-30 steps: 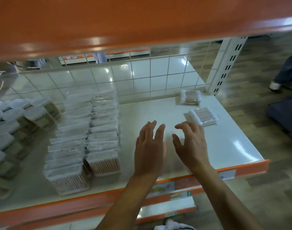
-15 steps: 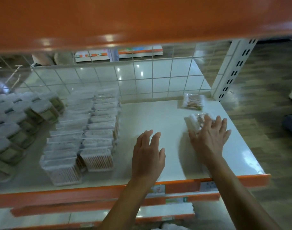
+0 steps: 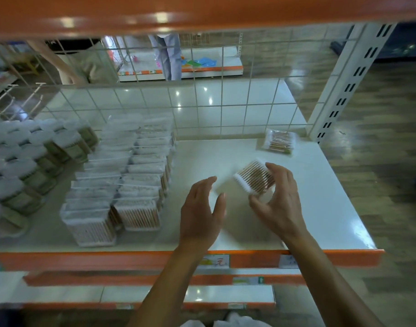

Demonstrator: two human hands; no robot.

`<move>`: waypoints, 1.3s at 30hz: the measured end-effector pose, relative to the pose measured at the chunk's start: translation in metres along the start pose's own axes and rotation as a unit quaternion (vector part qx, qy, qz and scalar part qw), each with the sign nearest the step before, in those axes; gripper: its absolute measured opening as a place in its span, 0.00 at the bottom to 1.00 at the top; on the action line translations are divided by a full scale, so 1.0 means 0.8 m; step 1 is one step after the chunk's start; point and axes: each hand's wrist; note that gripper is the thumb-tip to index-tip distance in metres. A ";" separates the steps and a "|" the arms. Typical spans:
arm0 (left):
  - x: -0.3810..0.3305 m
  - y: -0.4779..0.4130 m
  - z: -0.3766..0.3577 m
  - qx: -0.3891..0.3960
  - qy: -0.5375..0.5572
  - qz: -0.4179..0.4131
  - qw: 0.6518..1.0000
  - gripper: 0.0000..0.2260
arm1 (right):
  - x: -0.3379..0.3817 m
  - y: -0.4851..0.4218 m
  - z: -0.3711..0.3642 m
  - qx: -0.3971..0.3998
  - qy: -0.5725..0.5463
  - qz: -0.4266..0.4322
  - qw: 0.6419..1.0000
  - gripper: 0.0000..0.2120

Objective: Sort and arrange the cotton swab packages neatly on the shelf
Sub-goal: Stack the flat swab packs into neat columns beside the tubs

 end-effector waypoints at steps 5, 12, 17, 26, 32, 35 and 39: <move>-0.019 0.003 0.015 0.053 0.220 0.163 0.960 0.26 | 0.029 0.016 0.003 0.046 -0.064 0.114 0.990 0.36; -0.021 0.003 0.042 0.010 0.260 0.146 0.954 0.24 | 0.060 0.030 -0.005 0.094 -0.128 0.125 0.979 0.42; -0.015 0.008 0.066 -0.027 0.253 0.129 0.958 0.15 | 0.076 0.040 -0.021 0.104 -0.223 0.079 0.966 0.45; 0.010 0.032 0.116 -0.074 0.175 0.039 0.981 0.14 | 0.127 0.058 -0.056 0.065 -0.309 0.006 0.949 0.35; 0.039 0.047 0.138 -0.140 0.015 -0.020 0.990 0.18 | 0.148 0.070 -0.077 0.065 -0.280 0.016 0.958 0.34; 0.049 0.055 0.146 -0.156 -0.026 -0.033 0.987 0.19 | 0.159 0.075 -0.083 0.065 -0.260 0.025 0.963 0.28; 0.062 0.064 0.157 -0.154 -0.063 -0.050 0.985 0.22 | 0.169 0.083 -0.090 0.091 -0.229 0.024 0.969 0.24</move>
Point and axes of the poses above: each hand's wrist, its own y-axis away from the middle knuckle, its own z-axis out of the back of the hand, x = y × z, and after that the axes turned 2 degrees about y, right-handed
